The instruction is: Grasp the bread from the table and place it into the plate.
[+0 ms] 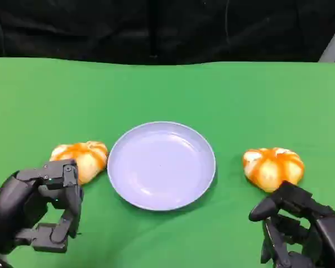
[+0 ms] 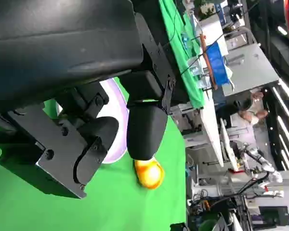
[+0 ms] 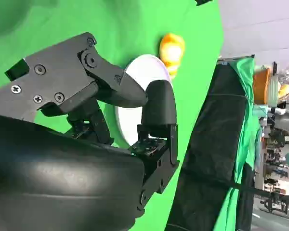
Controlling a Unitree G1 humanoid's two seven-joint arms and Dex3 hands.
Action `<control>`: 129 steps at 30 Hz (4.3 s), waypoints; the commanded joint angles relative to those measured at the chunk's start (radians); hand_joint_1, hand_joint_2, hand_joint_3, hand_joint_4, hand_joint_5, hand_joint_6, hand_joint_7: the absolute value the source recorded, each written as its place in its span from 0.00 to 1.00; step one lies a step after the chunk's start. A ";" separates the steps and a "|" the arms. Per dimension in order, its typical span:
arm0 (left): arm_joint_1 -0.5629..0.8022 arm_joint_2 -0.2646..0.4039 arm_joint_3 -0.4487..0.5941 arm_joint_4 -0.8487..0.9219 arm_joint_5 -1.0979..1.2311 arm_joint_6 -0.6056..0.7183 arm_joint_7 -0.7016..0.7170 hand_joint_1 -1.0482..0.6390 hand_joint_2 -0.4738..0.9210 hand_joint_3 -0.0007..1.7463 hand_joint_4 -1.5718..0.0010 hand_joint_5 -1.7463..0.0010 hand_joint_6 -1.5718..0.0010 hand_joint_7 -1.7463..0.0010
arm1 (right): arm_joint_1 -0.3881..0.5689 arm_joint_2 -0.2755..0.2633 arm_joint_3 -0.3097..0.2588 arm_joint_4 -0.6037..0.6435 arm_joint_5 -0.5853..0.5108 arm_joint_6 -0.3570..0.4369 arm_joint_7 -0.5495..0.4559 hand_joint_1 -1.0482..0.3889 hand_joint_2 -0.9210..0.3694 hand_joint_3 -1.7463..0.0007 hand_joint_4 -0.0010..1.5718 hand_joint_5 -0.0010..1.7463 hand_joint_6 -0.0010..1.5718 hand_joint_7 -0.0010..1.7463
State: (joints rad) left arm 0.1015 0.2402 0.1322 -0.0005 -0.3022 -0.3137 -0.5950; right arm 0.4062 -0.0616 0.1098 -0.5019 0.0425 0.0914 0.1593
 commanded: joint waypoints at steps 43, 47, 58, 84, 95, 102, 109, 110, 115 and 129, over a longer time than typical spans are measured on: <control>0.003 0.023 0.001 -0.005 -0.015 0.005 -0.006 0.69 0.65 0.84 0.36 0.00 0.49 0.00 | 0.004 -0.011 -0.005 -0.008 0.003 -0.010 0.000 0.68 0.20 0.39 0.47 1.00 0.40 0.91; 0.003 0.023 0.001 -0.005 -0.015 0.005 -0.006 0.69 0.65 0.84 0.36 0.00 0.49 0.00 | 0.004 -0.011 -0.005 -0.008 0.003 -0.010 0.000 0.68 0.20 0.39 0.47 1.00 0.40 0.91; 0.004 0.024 0.001 -0.011 -0.021 0.018 -0.007 0.67 0.63 0.87 0.36 0.00 0.49 0.00 | 0.004 -0.012 -0.005 -0.005 -0.006 -0.016 0.000 0.68 0.20 0.40 0.47 1.00 0.41 0.91; -0.021 0.015 0.019 0.003 -0.164 0.155 -0.048 0.65 0.62 0.96 0.34 0.00 0.48 0.00 | 0.003 -0.010 -0.001 -0.016 -0.009 -0.002 -0.003 0.68 0.20 0.40 0.47 1.00 0.41 0.91; -0.021 0.015 0.024 -0.004 -0.168 0.171 -0.051 0.65 0.62 0.96 0.33 0.00 0.48 0.00 | 0.003 -0.010 -0.001 -0.016 -0.009 -0.002 -0.003 0.68 0.20 0.40 0.47 1.00 0.40 0.91; -0.021 0.015 0.025 -0.004 -0.168 0.171 -0.051 0.65 0.62 0.96 0.33 0.00 0.48 0.00 | 0.003 -0.010 -0.001 -0.016 -0.009 -0.002 -0.003 0.68 0.20 0.40 0.47 1.00 0.40 0.91; -0.021 0.015 0.025 -0.004 -0.168 0.171 -0.051 0.65 0.62 0.96 0.33 0.00 0.48 0.00 | 0.003 -0.010 -0.001 -0.016 -0.009 -0.002 -0.003 0.68 0.20 0.40 0.47 1.00 0.40 0.91; -0.021 0.015 0.025 -0.004 -0.168 0.171 -0.051 0.65 0.62 0.96 0.33 0.00 0.48 0.00 | 0.003 -0.010 -0.001 -0.016 -0.009 -0.002 -0.003 0.68 0.20 0.40 0.47 1.00 0.40 0.91; -0.021 0.015 0.025 -0.004 -0.168 0.171 -0.051 0.65 0.62 0.96 0.33 0.00 0.48 0.00 | 0.003 -0.010 -0.001 -0.016 -0.009 -0.002 -0.003 0.68 0.20 0.40 0.47 1.00 0.40 0.91; -0.087 0.105 0.046 0.001 -0.169 0.131 -0.178 0.33 1.00 0.07 0.82 0.54 0.60 0.77 | -0.001 -0.009 0.007 -0.016 -0.013 0.001 -0.011 0.68 0.20 0.40 0.47 1.00 0.41 0.91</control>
State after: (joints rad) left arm 0.0162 0.3349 0.1685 -0.0012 -0.4682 -0.1754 -0.7622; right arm 0.4044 -0.0618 0.1240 -0.5018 0.0287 0.0892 0.1541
